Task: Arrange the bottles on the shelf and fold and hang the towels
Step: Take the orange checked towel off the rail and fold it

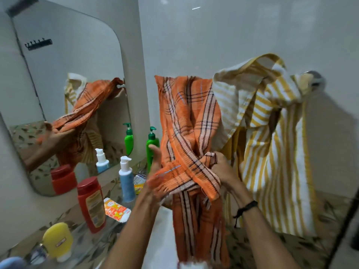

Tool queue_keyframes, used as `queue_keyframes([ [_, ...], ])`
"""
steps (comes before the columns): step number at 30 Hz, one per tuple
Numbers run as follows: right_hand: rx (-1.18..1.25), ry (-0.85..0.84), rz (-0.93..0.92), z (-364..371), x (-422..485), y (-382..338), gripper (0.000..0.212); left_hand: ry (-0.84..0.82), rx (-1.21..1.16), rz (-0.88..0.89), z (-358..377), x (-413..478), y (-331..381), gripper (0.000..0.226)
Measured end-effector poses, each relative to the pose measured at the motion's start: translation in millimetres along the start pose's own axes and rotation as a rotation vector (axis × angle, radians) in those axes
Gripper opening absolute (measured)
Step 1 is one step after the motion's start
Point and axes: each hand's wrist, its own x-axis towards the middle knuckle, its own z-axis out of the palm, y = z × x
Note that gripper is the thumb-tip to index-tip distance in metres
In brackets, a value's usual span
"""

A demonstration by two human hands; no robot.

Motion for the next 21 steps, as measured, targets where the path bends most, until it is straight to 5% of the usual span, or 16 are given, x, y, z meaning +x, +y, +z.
queue_keyframes([
  [4, -0.068, -0.011, 0.004, -18.7, 11.6, -4.9, 0.026, -0.028, 0.247, 0.141, 87.3, -21.5, 56.8, 0.088],
  [6, -0.107, -0.079, 0.021, -25.1, 16.4, -2.9, 0.008, 0.077, 0.327, 0.193, 95.8, -9.2, 54.4, 0.051],
  [9, -0.079, -0.161, -0.018, -28.4, 17.3, -0.3, 0.014, 0.287, 0.355, 0.35, 107.9, -2.7, 48.2, 0.026],
  [13, 0.013, -0.15, -0.03, -24.0, 9.3, 13.2, 0.039, 0.431, 0.291, 0.541, 102.0, -5.9, 34.9, 0.021],
  [18, 0.045, -0.041, -0.046, -6.3, -8.7, 10.4, 0.065, 0.368, 0.236, 0.629, 101.5, -25.3, 32.4, 0.028],
  [21, 0.032, 0.042, -0.085, -8.1, -13.4, 3.1, 0.05, 0.288, 0.245, 0.64, 106.8, -36.6, 34.4, 0.031],
])
